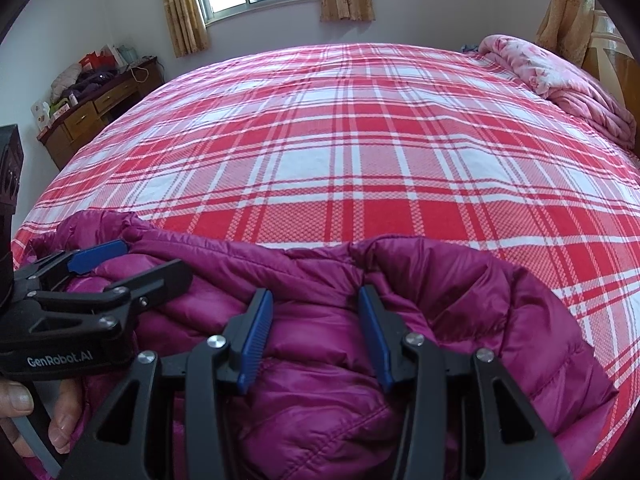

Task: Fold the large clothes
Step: 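Lower the hem onto the collar and hold it flat with both grippers, then open both grippers and release the folded hem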

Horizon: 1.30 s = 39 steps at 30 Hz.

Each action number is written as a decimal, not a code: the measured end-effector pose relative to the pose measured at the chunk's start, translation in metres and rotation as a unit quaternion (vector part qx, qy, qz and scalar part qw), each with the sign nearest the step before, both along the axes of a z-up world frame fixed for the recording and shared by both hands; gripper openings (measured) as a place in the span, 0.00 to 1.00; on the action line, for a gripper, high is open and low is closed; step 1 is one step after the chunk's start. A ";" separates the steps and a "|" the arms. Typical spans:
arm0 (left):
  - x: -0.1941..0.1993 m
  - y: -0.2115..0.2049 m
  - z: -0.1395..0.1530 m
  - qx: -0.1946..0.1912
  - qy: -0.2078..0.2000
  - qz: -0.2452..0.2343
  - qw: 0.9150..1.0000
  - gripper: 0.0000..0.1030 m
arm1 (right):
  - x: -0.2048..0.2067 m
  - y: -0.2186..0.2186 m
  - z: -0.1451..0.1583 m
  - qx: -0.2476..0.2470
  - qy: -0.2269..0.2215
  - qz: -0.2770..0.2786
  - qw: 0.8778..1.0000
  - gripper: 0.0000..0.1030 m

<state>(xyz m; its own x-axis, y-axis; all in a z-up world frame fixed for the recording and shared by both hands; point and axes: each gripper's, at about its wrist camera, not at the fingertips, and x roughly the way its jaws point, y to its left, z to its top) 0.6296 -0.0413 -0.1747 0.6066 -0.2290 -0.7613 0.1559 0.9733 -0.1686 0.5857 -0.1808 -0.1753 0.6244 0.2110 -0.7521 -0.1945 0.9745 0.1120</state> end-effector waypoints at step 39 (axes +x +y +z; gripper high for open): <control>-0.240 0.131 0.079 0.067 -0.085 0.019 0.994 0.95 | -0.236 -0.092 0.058 0.015 0.003 -0.018 1.000 0.85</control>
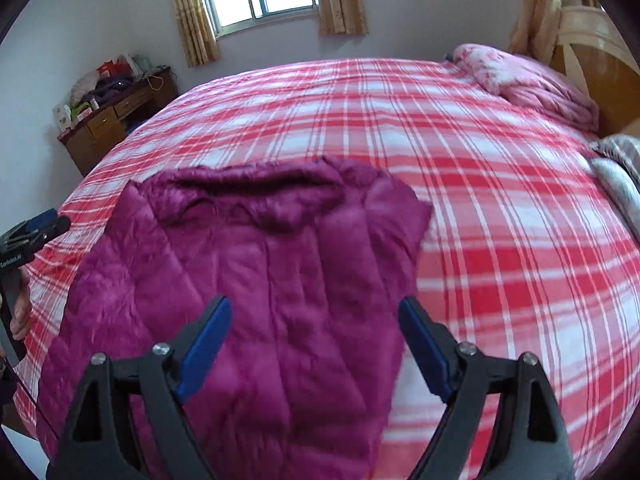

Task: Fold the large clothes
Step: 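Open both grippers and release the folded hem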

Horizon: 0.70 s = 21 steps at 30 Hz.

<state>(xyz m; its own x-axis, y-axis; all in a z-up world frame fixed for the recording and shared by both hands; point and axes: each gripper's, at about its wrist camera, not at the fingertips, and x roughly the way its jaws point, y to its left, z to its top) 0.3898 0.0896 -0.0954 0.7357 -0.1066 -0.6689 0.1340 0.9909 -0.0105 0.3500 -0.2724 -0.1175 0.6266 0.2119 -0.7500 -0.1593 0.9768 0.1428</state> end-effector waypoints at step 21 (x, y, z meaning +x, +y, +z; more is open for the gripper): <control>-0.217 0.023 -0.097 -0.014 0.069 -0.002 0.998 0.94 | -0.219 -0.009 -0.066 0.051 0.088 -0.056 0.993 0.52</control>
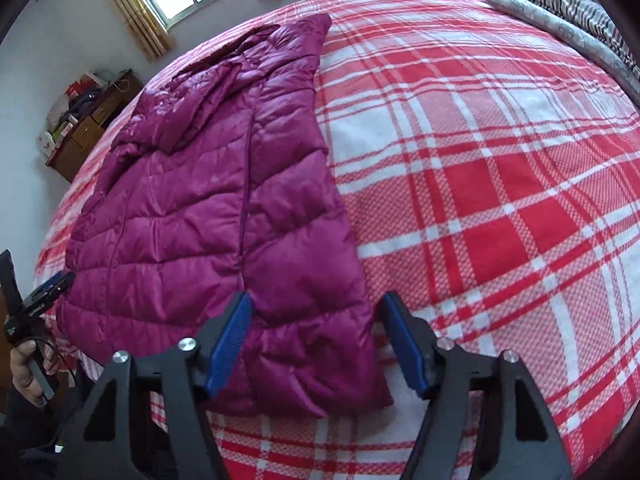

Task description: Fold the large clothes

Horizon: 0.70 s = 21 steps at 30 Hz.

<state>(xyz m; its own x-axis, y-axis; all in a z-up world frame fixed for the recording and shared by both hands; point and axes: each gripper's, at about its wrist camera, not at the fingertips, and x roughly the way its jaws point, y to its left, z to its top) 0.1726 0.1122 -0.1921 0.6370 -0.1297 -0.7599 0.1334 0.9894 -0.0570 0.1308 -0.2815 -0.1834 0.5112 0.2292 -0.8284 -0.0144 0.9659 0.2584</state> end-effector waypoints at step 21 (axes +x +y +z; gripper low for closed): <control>-0.090 0.011 0.118 -0.123 -0.124 -0.119 0.977 0.06 | -0.083 -0.021 0.105 0.122 -0.120 0.024 0.985 0.07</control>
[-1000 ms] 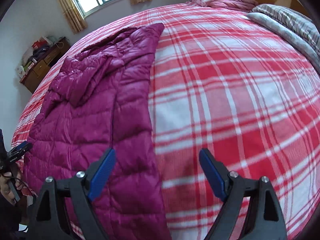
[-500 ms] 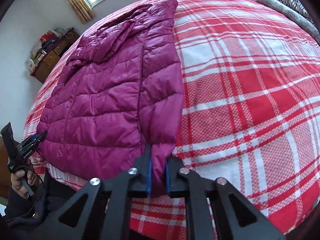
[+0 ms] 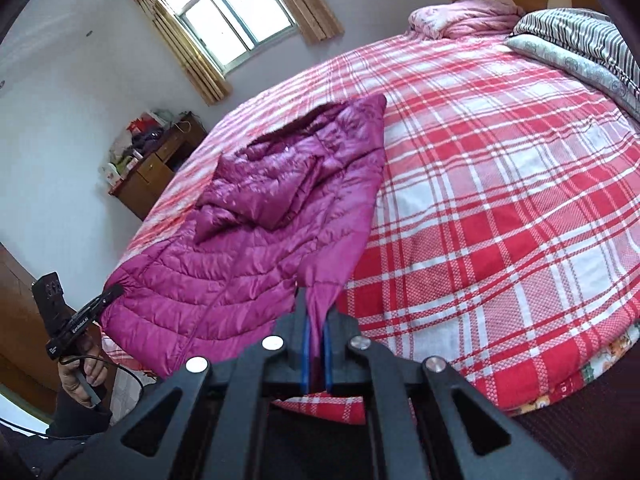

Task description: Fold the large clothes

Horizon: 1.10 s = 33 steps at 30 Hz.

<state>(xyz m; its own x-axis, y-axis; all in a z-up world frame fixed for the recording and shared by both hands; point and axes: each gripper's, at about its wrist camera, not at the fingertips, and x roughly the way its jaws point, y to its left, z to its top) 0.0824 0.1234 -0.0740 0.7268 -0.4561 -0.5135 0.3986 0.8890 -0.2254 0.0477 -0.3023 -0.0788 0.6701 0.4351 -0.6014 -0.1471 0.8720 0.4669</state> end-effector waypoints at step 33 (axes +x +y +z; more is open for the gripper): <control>0.193 -0.004 0.033 -0.008 0.031 0.018 0.999 0.06 | 0.176 -0.020 0.064 0.006 -0.042 -0.070 0.997 0.06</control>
<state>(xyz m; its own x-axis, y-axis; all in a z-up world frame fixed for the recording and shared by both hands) 0.2755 0.1198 -0.0408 0.7101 -0.4381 -0.5512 0.3504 0.8989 -0.2630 0.2233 -0.3224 -0.0148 0.7727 0.3401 -0.5360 -0.0635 0.8816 0.4677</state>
